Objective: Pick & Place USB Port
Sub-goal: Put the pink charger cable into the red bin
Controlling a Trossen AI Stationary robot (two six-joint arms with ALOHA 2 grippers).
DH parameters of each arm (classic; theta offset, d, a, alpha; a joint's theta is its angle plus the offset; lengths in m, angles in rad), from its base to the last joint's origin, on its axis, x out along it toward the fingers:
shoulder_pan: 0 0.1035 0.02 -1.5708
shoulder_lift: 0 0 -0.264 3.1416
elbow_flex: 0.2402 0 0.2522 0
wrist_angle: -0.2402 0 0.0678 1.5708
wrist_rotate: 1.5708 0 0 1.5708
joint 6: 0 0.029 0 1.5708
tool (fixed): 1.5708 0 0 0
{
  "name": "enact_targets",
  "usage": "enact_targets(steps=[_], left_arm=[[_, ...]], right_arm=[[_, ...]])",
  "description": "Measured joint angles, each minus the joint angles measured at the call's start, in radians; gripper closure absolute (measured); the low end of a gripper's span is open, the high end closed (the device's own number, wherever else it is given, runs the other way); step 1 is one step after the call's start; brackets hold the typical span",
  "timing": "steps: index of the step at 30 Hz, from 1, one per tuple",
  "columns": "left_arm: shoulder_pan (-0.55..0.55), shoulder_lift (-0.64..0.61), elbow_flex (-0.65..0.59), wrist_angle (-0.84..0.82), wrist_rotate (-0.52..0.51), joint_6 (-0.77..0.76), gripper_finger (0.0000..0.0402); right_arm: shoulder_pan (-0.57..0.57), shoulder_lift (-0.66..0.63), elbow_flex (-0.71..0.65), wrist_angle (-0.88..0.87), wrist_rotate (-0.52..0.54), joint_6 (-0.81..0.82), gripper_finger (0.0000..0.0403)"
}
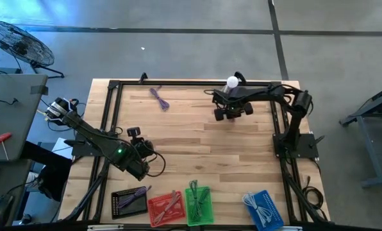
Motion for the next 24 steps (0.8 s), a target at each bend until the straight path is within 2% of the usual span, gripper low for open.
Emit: enact_targets(steps=[3,8,13,16,20,22,24], left_arm=[[0.000,0.000,0.000,0.021,-0.001,0.006,0.0321],[0.000,0.000,0.000,0.107,0.018,0.098,0.0321],[0.000,0.000,0.000,0.208,0.033,0.178,0.0321],[0.000,0.000,0.000,0.293,-0.013,0.220,0.0321],[0.001,0.000,0.000,0.463,-0.058,0.306,0.0321],[0.001,0.000,0.000,0.579,-0.047,0.368,0.0321],[0.003,0.000,0.000,0.715,0.007,0.447,0.0321]], right_arm=[[0.034,-0.031,0.007,-0.041,0.015,-0.003,0.0397],[0.115,-0.127,0.010,-0.104,0.034,0.001,0.0399],[0.248,-0.284,0.010,-0.152,0.056,0.022,0.0400],[0.363,-0.395,0.011,-0.163,0.108,0.047,0.0401],[0.561,-0.532,0.011,-0.142,0.234,0.097,0.0401],[0.677,-0.585,0.011,-0.102,0.316,0.102,0.0402],[0.795,-0.624,0.011,-0.059,0.410,0.098,0.0402]])
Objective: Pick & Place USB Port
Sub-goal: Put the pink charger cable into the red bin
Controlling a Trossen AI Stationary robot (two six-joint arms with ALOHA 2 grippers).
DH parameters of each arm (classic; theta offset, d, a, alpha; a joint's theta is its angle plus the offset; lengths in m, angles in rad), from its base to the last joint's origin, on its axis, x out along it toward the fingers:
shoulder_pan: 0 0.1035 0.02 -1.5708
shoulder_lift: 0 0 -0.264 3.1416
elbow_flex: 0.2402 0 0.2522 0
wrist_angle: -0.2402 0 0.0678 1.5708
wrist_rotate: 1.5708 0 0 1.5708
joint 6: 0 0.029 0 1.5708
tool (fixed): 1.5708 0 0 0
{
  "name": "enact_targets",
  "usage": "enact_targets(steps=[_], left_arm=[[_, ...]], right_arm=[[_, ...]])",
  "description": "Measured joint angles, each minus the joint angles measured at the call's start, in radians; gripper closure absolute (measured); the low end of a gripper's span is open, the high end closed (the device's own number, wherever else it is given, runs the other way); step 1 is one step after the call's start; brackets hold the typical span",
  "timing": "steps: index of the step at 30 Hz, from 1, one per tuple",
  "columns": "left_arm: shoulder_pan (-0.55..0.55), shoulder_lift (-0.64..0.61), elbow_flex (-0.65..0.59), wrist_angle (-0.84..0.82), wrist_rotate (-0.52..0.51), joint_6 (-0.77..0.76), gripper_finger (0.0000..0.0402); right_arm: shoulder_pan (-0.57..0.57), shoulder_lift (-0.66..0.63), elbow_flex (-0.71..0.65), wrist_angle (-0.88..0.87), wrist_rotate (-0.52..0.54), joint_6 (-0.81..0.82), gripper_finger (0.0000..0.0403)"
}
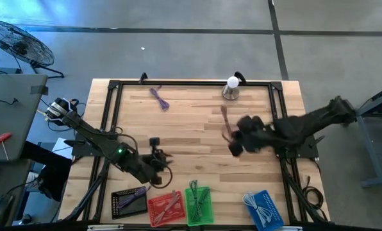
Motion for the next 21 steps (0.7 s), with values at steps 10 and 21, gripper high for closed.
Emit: enact_targets(steps=[10,21], left_arm=[[0.130,0.001,0.000,0.507,0.483,0.151,0.0319],[0.245,0.128,0.000,0.897,0.609,0.155,0.0177]], right_arm=[[0.413,0.031,0.002,0.276,0.311,-0.245,0.0402],[0.541,0.159,0.001,0.454,0.335,-0.442,0.0402]])
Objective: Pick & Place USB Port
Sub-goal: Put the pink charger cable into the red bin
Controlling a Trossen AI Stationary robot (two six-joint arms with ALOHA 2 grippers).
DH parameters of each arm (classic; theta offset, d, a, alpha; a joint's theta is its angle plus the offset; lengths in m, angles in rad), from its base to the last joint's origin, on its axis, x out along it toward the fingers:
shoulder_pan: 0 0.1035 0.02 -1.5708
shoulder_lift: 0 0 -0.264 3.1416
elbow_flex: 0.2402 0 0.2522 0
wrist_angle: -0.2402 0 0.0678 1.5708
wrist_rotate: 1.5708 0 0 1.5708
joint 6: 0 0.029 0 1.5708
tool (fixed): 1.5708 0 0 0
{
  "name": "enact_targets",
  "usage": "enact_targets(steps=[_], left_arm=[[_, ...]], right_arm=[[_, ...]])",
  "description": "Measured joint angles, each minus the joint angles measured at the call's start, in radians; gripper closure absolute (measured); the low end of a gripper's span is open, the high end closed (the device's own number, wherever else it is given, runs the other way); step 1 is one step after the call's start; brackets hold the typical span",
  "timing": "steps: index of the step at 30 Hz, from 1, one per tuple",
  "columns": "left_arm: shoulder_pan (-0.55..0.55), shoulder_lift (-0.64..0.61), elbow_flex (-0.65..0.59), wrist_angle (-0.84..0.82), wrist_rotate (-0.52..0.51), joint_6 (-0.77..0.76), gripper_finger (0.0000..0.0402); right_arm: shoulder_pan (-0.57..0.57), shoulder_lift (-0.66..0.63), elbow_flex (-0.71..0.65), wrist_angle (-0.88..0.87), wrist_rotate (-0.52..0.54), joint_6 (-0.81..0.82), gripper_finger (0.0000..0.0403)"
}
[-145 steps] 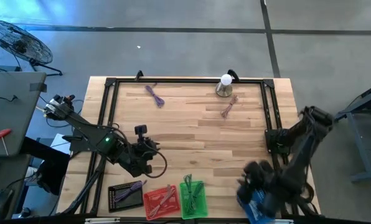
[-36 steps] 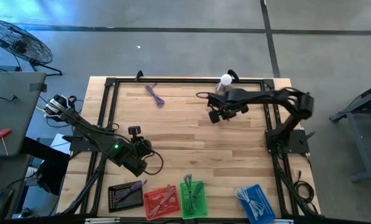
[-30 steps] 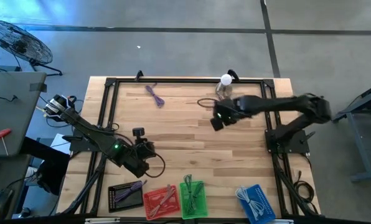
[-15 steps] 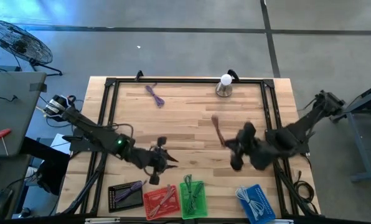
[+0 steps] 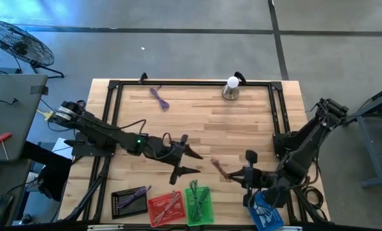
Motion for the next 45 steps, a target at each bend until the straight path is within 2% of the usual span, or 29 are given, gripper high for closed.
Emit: enact_targets(steps=[3,8,16,21,24,26,28,29,30,35,38,40,42,45], left_arm=[[0.021,0.056,0.000,0.093,0.050,0.000,0.0152],[0.028,0.173,0.030,0.273,0.073,0.008,0.0145],[0.025,0.245,0.152,0.290,0.144,0.019,0.0144],[0.020,0.251,0.189,0.248,0.129,0.007,0.0154],[0.019,0.249,0.204,0.201,0.067,-0.001,0.0205],[0.016,0.249,0.204,0.179,0.023,-0.001,0.0269],[0.012,0.249,0.205,0.175,0.007,0.004,0.0353],[0.008,0.249,0.206,0.175,-0.006,0.009,0.0373],[0.000,0.249,0.206,0.172,-0.022,0.009,0.0376],[-0.072,0.249,0.206,0.118,-0.249,0.034,0.0385],[-0.137,0.240,0.210,0.027,-0.414,0.032,0.0391],[-0.184,0.240,0.247,-0.114,-0.550,-0.018,0.0391],[-0.237,0.240,0.317,-0.322,-0.688,-0.111,0.0391],[-0.306,0.251,0.453,-0.626,-0.770,-0.346,0.0391]], right_arm=[[-0.002,0.013,0.000,0.042,-0.014,-0.062,0.0402],[-0.032,0.016,0.000,0.079,-0.073,-0.134,0.0402],[-0.062,0.016,-0.002,0.070,-0.156,-0.177,0.0402],[-0.067,0.016,-0.003,0.069,-0.195,-0.203,0.0402],[-0.067,0.016,-0.003,0.063,-0.216,-0.214,0.0402],[-0.067,0.017,-0.004,0.057,-0.234,-0.213,0.0402],[-0.067,0.017,-0.004,0.056,-0.243,-0.214,0.0396],[-0.067,0.017,-0.004,0.057,-0.245,-0.213,0.0390],[-0.066,0.017,-0.004,0.059,-0.246,-0.212,0.0383],[-0.040,0.016,-0.004,0.097,-0.263,-0.235,0.0336],[-0.017,-0.001,-0.004,0.145,-0.330,-0.288,0.0307],[0.000,-0.024,-0.003,0.170,-0.399,-0.321,0.0293],[0.012,-0.047,-0.003,0.187,-0.459,-0.347,0.0283],[0.033,-0.086,-0.003,0.182,-0.501,-0.372,0.0278]])
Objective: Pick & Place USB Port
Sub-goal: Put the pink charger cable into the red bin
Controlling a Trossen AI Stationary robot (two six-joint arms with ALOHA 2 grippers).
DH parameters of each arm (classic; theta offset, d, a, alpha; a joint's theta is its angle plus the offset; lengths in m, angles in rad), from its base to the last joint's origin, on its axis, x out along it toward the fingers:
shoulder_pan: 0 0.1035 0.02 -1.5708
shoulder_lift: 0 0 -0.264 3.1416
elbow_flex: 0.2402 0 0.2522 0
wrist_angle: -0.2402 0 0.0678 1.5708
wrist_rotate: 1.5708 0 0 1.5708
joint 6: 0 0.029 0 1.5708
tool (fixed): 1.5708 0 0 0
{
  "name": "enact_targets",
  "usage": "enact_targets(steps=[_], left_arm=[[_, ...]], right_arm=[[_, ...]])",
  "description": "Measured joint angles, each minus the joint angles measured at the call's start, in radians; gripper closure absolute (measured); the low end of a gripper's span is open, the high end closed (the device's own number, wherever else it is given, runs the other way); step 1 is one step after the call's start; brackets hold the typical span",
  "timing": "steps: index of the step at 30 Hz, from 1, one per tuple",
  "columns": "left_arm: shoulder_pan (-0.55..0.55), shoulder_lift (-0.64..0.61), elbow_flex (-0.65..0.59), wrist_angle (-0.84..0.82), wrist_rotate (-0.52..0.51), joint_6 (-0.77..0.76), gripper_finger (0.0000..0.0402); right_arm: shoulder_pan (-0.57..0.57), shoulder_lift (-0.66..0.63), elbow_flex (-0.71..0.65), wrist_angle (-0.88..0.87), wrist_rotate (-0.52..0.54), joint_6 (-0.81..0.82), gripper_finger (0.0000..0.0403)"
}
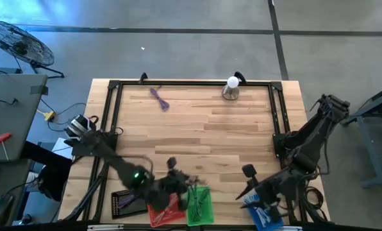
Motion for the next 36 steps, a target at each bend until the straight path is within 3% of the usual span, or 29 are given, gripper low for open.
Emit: enact_targets(steps=[7,11,15,23,28,33,36], left_arm=[[-0.112,0.081,0.235,-0.469,0.021,-0.433,0.0391],[-0.146,0.139,0.305,-0.653,0.146,-0.708,0.0391],[-0.157,0.187,0.347,-0.743,0.269,-0.883,0.0391],[-0.131,0.247,0.374,-0.890,0.557,-1.086,0.0391],[-0.098,0.286,0.372,-0.931,0.723,-1.123,0.0391],[-0.059,0.300,0.371,-0.938,0.793,-1.096,0.0387],[-0.045,0.299,0.372,-0.900,0.823,-1.061,0.0354]], right_arm=[[0.051,-0.047,0.002,-0.055,0.003,-0.044,0.0279],[0.073,-0.050,0.002,-0.092,0.006,-0.051,0.0279],[0.087,-0.050,0.001,-0.130,0.006,-0.051,0.0279],[0.091,-0.050,0.001,-0.185,-0.002,-0.070,0.0279],[0.091,-0.050,0.001,-0.211,-0.001,-0.084,0.0279],[0.091,-0.050,0.001,-0.217,0.003,-0.098,0.0279],[0.091,-0.050,0.001,-0.217,0.003,-0.111,0.0279]])
